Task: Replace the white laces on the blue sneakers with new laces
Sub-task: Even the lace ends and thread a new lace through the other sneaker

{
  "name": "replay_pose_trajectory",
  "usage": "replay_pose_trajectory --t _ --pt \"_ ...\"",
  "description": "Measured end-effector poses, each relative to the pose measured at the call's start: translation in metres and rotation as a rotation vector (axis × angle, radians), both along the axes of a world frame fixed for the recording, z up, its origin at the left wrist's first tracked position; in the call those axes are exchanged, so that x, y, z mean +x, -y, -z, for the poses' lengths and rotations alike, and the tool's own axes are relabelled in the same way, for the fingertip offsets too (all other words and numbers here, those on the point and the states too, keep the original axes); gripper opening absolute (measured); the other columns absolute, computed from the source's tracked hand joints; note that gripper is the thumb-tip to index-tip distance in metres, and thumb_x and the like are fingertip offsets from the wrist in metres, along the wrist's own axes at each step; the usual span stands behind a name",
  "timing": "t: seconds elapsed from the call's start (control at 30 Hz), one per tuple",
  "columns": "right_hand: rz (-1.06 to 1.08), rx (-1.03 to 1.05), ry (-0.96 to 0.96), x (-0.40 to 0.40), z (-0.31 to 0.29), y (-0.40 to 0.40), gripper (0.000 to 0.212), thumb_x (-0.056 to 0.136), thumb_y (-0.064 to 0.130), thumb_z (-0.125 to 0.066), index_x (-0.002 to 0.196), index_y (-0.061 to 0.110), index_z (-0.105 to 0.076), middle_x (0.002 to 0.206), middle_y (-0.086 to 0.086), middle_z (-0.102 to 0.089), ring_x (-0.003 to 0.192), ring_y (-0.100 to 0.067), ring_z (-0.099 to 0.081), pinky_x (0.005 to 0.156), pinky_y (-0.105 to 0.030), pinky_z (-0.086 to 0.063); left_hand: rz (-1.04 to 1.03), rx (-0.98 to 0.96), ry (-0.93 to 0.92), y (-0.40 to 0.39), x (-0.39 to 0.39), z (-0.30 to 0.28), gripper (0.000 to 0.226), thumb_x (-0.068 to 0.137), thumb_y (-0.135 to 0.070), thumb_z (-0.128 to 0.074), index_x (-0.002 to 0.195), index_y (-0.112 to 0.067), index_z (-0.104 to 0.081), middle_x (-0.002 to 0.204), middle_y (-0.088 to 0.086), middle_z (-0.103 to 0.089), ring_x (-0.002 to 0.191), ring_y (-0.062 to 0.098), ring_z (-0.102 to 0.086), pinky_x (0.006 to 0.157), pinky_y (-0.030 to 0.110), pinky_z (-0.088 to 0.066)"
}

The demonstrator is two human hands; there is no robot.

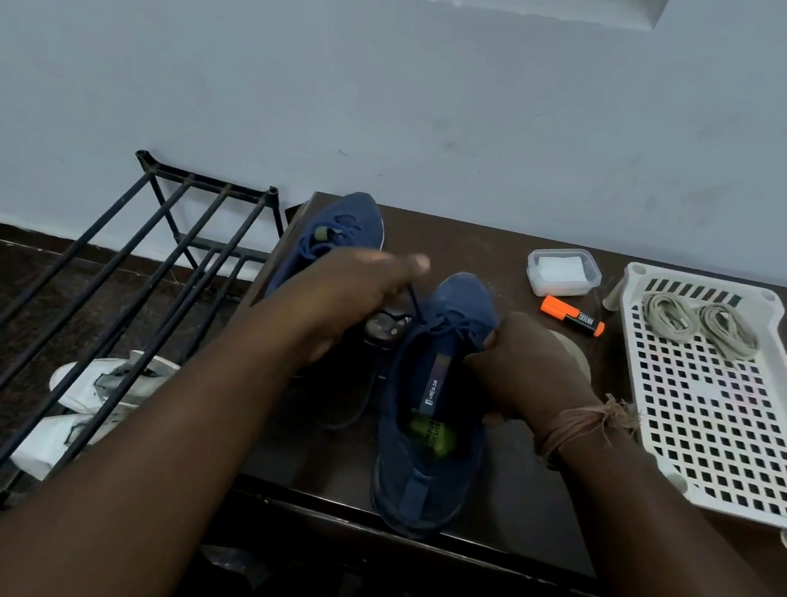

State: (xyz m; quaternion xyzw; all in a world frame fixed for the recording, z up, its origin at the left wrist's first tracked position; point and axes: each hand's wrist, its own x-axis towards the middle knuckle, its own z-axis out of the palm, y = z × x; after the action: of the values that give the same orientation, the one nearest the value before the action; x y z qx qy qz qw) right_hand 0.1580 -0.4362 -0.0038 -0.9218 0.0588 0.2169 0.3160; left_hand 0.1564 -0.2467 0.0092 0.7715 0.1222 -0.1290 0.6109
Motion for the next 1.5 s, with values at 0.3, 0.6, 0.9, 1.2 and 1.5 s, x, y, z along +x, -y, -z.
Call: replay_pose_trajectory --t 0.3,0.6,0.9,1.2,1.5 --pt "0.017 -0.019 0.035 -0.001 0.003 -0.001 0.009 0.09 0.008 -0.059 0.094 0.005 -0.052 0.082 -0.015 -0.067 0.052 -0.026 -0.069 0.041 -0.031 -0.056 -0.226 -0.323 -0.149 -0.003 0.008 0.007 0.034 0.101 -0.045 -0.059 0.085 -0.017 -0.049 0.057 -0.003 -0.042 0.042 0.009 -0.035 0.049 0.027 -0.041" --pt "0.0 0.014 0.076 -0.001 0.006 -0.001 0.006 0.087 0.006 -0.057 0.091 0.006 -0.052 0.082 -0.017 -0.067 0.06 -0.032 -0.071 0.048 -0.038 -0.06 0.19 0.77 0.164 0.009 0.001 0.034 0.016 0.091 -0.016 -0.064 0.103 -0.021 -0.074 0.109 0.007 -0.067 0.1 0.022 -0.064 0.083 0.029 -0.048" --pt "-0.042 0.037 0.147 0.0 -0.001 -0.001 0.018 0.091 0.021 -0.063 0.087 0.003 -0.064 0.075 -0.01 -0.068 0.066 -0.024 -0.069 0.051 -0.028 -0.053 0.066 0.568 0.161 0.017 -0.001 0.018 0.02 0.098 -0.036 -0.055 0.091 -0.017 -0.056 0.085 0.002 -0.067 0.079 0.02 -0.064 0.069 0.035 -0.05" --pt "0.034 0.715 0.312 0.002 -0.017 -0.018 0.026 0.088 0.039 -0.068 0.087 0.013 -0.069 0.078 -0.013 -0.069 0.069 -0.014 -0.058 0.067 -0.037 -0.049 0.043 -0.571 0.235 0.005 -0.001 -0.027 0.028 0.105 -0.003 -0.045 0.128 -0.007 -0.06 0.123 0.012 -0.072 0.109 0.019 -0.07 0.097 0.031 -0.056" --pt "-0.026 0.718 0.155 0.003 -0.024 -0.005 0.026 0.099 0.005 -0.048 0.089 0.012 -0.071 0.066 -0.001 -0.058 0.051 -0.002 -0.046 0.047 -0.01 -0.035 -0.305 -1.096 0.157 -0.012 0.011 -0.023 0.047 0.1 0.005 -0.042 0.146 0.005 -0.043 0.136 0.024 -0.06 0.117 0.029 -0.068 0.101 0.041 -0.054"
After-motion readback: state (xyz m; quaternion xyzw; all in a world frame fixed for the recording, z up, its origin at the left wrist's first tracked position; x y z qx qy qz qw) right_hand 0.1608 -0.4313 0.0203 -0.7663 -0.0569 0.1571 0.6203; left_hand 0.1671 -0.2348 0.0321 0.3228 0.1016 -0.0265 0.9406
